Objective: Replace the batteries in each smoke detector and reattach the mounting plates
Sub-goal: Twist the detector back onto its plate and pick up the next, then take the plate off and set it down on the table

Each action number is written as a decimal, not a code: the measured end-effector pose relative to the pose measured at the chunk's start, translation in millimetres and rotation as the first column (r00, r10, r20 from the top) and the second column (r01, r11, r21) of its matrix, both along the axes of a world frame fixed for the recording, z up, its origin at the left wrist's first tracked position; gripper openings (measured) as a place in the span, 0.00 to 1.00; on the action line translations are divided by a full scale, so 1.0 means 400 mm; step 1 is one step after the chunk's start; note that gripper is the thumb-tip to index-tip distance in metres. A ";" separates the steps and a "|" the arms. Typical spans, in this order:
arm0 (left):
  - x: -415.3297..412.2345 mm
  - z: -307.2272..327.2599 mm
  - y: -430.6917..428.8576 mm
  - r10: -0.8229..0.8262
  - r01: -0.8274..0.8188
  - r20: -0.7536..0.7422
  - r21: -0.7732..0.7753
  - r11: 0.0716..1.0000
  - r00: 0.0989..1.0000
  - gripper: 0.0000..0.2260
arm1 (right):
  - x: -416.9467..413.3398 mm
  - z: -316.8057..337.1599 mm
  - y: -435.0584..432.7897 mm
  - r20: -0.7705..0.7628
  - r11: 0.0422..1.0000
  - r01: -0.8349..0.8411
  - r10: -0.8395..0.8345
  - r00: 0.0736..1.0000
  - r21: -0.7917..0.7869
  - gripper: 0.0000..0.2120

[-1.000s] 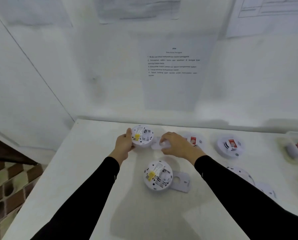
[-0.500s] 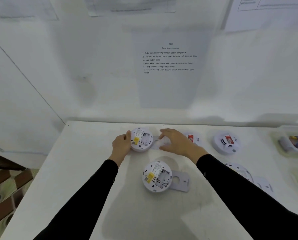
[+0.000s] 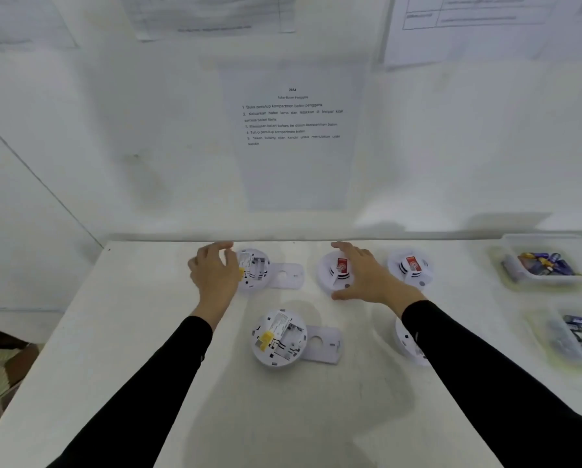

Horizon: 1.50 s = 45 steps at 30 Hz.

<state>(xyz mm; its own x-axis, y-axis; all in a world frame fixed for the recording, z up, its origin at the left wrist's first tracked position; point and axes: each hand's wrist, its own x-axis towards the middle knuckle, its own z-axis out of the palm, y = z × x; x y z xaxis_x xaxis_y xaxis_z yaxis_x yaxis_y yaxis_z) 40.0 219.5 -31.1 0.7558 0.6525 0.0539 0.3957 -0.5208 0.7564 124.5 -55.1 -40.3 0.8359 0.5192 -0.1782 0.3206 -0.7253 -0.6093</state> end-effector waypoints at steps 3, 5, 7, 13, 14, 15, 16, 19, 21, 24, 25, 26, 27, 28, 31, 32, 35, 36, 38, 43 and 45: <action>0.001 0.061 -0.114 -0.275 0.285 0.097 -0.111 0.952 0.957 0.07 | -0.033 0.031 -0.037 0.033 0.992 0.001 -0.005 0.999 0.125 0.47; -0.003 0.095 -0.215 -0.444 0.441 0.040 -0.222 0.870 0.895 0.16 | -0.058 0.060 -0.069 0.067 0.983 -0.008 -0.005 0.998 0.186 0.47; 0.001 0.117 -0.316 -0.549 0.514 -0.048 -0.291 0.807 0.834 0.33 | -0.079 0.092 -0.108 0.098 0.974 -0.019 -0.004 0.995 0.226 0.50; 0.005 0.190 -0.541 -0.633 0.563 -0.047 -0.412 0.717 0.772 0.48 | -0.127 0.198 -0.268 0.368 0.930 -0.182 0.054 0.928 0.320 0.57; 0.004 0.197 -0.571 -0.647 0.571 -0.001 -0.470 0.673 0.762 0.45 | -0.131 0.214 -0.295 0.418 0.907 -0.216 0.050 0.907 0.361 0.56; 0.002 0.203 -0.601 -0.653 0.580 0.069 -0.535 0.614 0.754 0.40 | -0.133 0.228 -0.322 0.451 0.877 -0.248 0.042 0.892 0.411 0.56; 0.002 0.202 -0.629 -0.653 0.590 0.144 -0.601 0.539 0.743 0.38 | -0.135 0.237 -0.351 0.466 0.851 -0.270 0.034 0.884 0.450 0.55; -0.003 0.184 -0.718 -0.609 0.558 0.320 -0.791 0.250 0.726 0.34 | -0.143 0.259 -0.461 0.429 0.832 -0.253 0.019 0.903 0.494 0.50; -0.005 0.166 -0.777 -0.506 0.471 0.389 -0.881 0.040 0.770 0.31 | -0.155 0.262 -0.549 0.347 0.837 -0.175 -0.019 0.938 0.519 0.48; 0.000 0.154 -0.871 -0.350 0.394 0.430 -0.903 -0.172 0.832 0.28 | -0.171 0.246 -0.670 0.279 0.855 -0.079 -0.079 0.957 0.513 0.41; 0.005 0.152 -0.902 -0.324 0.394 0.434 -0.900 -0.183 0.841 0.26 | -0.172 0.236 -0.701 0.283 0.860 -0.059 -0.101 0.954 0.507 0.37; 0.008 0.151 -0.933 -0.305 0.401 0.439 -0.898 -0.180 0.845 0.25 | -0.173 0.226 -0.729 0.306 0.864 -0.044 -0.130 0.943 0.502 0.33; 0.011 0.150 -0.964 -0.292 0.402 0.436 -0.899 -0.173 0.851 0.24 | -0.171 0.215 -0.753 0.335 0.864 -0.024 -0.169 0.927 0.503 0.29; 0.014 0.148 -0.994 -0.285 0.405 0.438 -0.899 -0.168 0.853 0.24 | -0.170 0.206 -0.773 0.354 0.859 0.002 -0.213 0.911 0.511 0.25; 0.023 0.144 -1.082 -0.268 0.415 0.435 -0.900 -0.131 0.859 0.25 | -0.169 0.185 -0.814 0.360 0.848 0.087 -0.311 0.880 0.523 0.26; 0.028 0.138 -1.108 -0.255 0.424 0.441 -0.897 -0.124 0.860 0.25 | -0.169 0.179 -0.822 0.362 0.850 0.108 -0.330 0.872 0.515 0.28; 0.041 0.129 -1.170 -0.217 0.458 0.471 -0.882 -0.110 0.855 0.23 | -0.163 0.165 -0.841 0.346 0.850 0.153 -0.361 0.866 0.505 0.32; 0.045 0.128 -1.185 -0.216 0.467 0.480 -0.877 -0.109 0.851 0.23 | -0.160 0.162 -0.849 0.337 0.850 0.166 -0.368 0.867 0.501 0.32; 0.052 0.125 -1.207 -0.226 0.474 0.485 -0.874 -0.103 0.845 0.22 | -0.155 0.161 -0.865 0.312 0.851 0.185 -0.369 0.875 0.491 0.33; 0.063 0.111 -1.239 -0.250 0.447 0.457 -0.889 -0.099 0.854 0.23 | -0.144 0.168 -0.902 0.298 0.879 0.141 -0.299 0.906 0.455 0.34; 0.068 0.112 -1.249 -0.253 0.441 0.456 -0.890 -0.116 0.853 0.23 | -0.141 0.172 -0.915 0.301 0.885 0.123 -0.280 0.912 0.449 0.32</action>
